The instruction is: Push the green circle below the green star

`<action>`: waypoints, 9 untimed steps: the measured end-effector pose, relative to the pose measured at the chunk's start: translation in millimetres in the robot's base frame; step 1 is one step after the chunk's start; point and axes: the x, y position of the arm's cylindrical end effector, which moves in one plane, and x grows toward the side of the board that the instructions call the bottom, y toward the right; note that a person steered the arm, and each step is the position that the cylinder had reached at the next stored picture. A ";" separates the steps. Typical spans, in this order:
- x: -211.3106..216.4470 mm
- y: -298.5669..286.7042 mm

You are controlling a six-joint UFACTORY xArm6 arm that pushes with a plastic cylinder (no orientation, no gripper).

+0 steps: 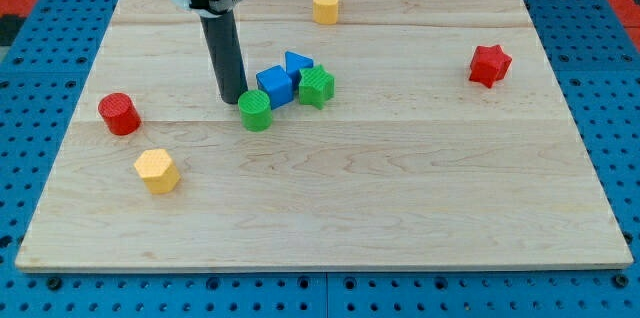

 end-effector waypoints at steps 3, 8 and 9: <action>28.9 -7.0; 51.2 176.3; 38.5 253.0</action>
